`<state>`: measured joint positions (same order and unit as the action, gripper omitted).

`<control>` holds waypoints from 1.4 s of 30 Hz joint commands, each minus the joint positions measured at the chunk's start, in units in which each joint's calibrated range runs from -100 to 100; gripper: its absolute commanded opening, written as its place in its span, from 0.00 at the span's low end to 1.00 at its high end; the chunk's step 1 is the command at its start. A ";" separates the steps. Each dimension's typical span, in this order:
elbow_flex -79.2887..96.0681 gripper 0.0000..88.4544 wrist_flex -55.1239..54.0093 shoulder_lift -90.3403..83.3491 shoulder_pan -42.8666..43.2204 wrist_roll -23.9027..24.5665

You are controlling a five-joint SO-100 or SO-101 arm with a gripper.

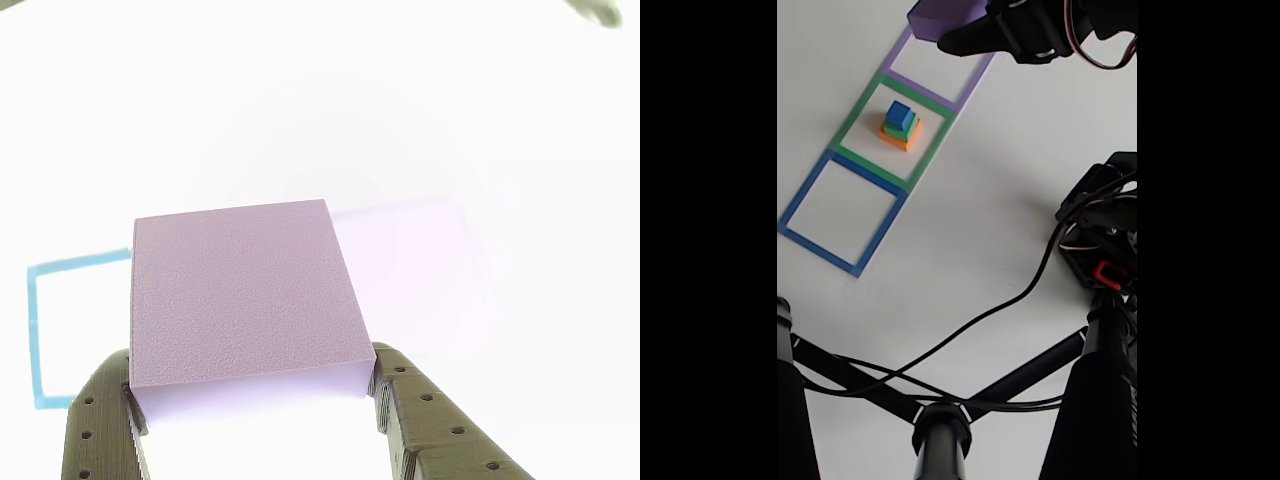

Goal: Tower of hanoi

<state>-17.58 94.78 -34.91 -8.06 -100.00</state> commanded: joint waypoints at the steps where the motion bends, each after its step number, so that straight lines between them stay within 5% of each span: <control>1: -2.42 0.15 0.36 -2.11 5.95 0.00; 13: 1.76 0.15 -3.77 -1.47 20.24 0.00; 19: 17.04 0.15 -13.73 -4.45 24.84 0.00; 24: 39.13 0.15 -30.73 -9.38 26.38 0.00; 34: 82.67 0.14 -87.50 -4.61 28.87 0.00; 42: 90.22 0.13 -116.40 14.44 28.29 0.00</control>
<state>72.06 -8.91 -25.79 20.26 -100.00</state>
